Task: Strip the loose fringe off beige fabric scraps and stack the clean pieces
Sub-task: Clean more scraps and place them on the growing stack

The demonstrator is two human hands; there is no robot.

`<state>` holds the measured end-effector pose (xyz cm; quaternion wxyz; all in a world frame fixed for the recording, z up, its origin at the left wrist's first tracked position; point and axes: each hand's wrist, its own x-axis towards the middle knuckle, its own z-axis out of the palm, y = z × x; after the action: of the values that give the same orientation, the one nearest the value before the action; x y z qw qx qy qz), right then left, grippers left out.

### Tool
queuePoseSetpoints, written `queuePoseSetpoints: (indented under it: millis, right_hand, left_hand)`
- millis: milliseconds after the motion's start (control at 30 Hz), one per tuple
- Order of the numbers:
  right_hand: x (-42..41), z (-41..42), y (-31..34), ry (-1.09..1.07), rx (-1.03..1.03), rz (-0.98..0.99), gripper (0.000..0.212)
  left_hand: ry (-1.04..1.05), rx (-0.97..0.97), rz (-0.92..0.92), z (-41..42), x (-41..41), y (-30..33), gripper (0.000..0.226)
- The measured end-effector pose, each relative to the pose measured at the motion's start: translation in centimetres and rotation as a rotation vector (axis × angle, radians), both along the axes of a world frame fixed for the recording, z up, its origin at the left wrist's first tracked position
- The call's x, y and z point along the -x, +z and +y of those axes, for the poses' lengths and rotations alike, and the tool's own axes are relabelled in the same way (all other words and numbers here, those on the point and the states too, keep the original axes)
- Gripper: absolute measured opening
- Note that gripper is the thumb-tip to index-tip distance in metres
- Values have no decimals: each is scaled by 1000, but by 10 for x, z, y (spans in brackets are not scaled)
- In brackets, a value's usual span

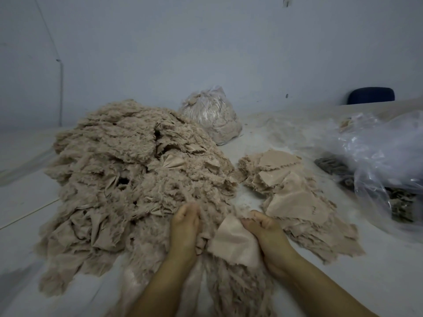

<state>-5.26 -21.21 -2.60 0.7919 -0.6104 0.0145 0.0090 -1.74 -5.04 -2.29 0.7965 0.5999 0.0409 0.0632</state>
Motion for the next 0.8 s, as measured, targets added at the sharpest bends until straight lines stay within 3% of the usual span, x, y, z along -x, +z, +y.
queuePoseSetpoints:
  millis: [100,200,267,367,467,667,800]
  right_hand:
    - [3,-1,3,4,-22,22,28]
    - [5,6,4,18,17,-19,29]
    - [6,9,5,-5,16,-43,12]
    - [6,6,2,6,94,-69,16]
    - [5,9,2,-83,157,-74,16]
    - [-4,-6,3,-478,139,-99,24]
    - [-1,6,-7,-287,140,-89,8]
  left_hand:
    - [-26,-201,-79,7,3,0,31]
    - [-321,-392,-180,-4,14,-3,17]
    - [-413,-570,-243,-11,20,-4,7]
    - [-403,-691,-369,-13,20,-10,22]
    - [-400,-635,-325,-13,20,-8,23]
    - [-208,-234,-134,-3,13,-1,30]
    - [-492,-392,-88,-15,20,-4,47]
